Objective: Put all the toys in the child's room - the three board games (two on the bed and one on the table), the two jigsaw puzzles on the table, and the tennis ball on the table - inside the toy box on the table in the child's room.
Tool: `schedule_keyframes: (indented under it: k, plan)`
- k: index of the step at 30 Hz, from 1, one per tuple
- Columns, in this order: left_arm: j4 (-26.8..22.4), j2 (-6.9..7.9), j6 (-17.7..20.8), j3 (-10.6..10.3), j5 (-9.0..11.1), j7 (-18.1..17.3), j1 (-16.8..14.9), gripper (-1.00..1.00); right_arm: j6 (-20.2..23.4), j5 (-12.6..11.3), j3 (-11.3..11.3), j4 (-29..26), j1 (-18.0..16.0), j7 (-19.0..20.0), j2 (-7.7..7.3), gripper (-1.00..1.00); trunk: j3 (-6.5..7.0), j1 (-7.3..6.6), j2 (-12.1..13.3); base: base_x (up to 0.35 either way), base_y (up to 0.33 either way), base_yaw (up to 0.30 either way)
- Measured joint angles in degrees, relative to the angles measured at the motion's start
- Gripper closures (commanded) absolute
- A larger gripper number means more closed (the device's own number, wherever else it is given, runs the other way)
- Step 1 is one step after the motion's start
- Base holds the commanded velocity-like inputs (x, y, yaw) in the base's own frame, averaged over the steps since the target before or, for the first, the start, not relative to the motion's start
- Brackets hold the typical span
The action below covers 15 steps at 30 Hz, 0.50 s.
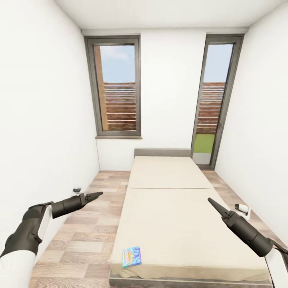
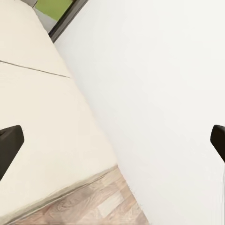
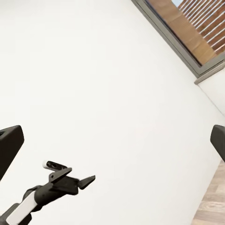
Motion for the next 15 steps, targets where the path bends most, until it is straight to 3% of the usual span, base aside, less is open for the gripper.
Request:
schedule_keyframes:
  k: [5,13,15]
  plan:
    - [5.1,-0.16,-0.06,0.17,-0.05,3.78,-0.06,-1.0,-0.18,0.04,0.06,0.01,0.0,-0.07,0.01,-1.0,-0.71,0.87,-1.59,-0.001,-0.001,0.0]
    - [6.76,-0.84,0.06,0.05,0.19,9.86,-0.09,-1.0,-0.18,0.06,0.0,-0.05,0.0,-0.04,0.0,-1.0,-2.15,2.63,-4.8,0.0,0.0,0.0]
    - [6.93,-1.69,0.1,0.0,0.23,12.29,-0.09,-1.0,-0.2,0.06,0.02,-0.03,0.0,-0.06,0.0,-1.0,-2.51,3.07,-5.61,0.0,0.0,0.0]
